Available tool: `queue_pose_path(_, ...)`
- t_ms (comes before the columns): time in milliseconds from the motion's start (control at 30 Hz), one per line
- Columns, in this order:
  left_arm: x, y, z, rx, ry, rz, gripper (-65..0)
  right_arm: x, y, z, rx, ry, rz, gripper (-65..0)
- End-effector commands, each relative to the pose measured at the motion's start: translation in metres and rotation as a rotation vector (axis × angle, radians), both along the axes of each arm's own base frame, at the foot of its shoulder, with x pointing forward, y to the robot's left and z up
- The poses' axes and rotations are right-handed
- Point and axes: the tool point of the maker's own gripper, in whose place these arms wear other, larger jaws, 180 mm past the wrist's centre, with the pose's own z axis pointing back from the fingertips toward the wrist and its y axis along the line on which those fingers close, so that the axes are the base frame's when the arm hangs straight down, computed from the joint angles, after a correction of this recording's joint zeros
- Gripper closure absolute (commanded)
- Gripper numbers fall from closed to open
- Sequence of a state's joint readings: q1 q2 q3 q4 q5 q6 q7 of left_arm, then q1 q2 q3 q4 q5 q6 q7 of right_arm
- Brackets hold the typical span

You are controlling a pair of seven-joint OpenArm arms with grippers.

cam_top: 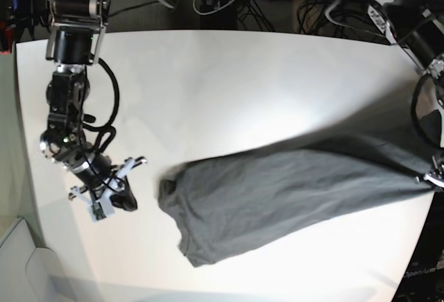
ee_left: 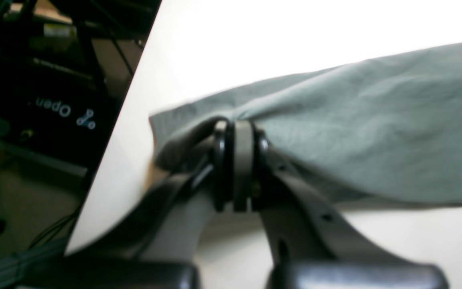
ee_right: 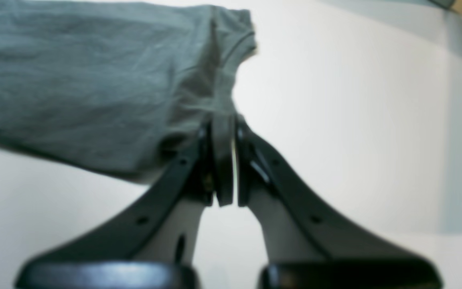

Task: Layout the t-shirt on the table in an organized manner, then fold the t-shirt properly
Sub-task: 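Hold the shirt end with the left gripper while the right gripper regrasps the other end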

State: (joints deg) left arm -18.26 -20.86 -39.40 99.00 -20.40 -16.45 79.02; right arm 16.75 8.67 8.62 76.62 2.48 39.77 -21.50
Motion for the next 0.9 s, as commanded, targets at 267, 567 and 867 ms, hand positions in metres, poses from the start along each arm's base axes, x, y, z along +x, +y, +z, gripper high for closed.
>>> queue_pose_path(267,0.001,0.003,0.006,0.004,-0.037,-0.011,-0.4,0.002,0.008,-0.025,0.025,0.096,0.008,-3.5)
queue_pose_path(567,-0.001,0.039,-0.027,-0.028,0.022,0.044,-0.4,0.021,0.022,-0.047,0.057,0.190,0.037,-36.6)
queue_pose_path(867,0.003,0.068,-0.033,-0.039,0.005,0.091,-0.4,0.028,0.053,-0.056,0.137,0.215,0.068,-40.8)
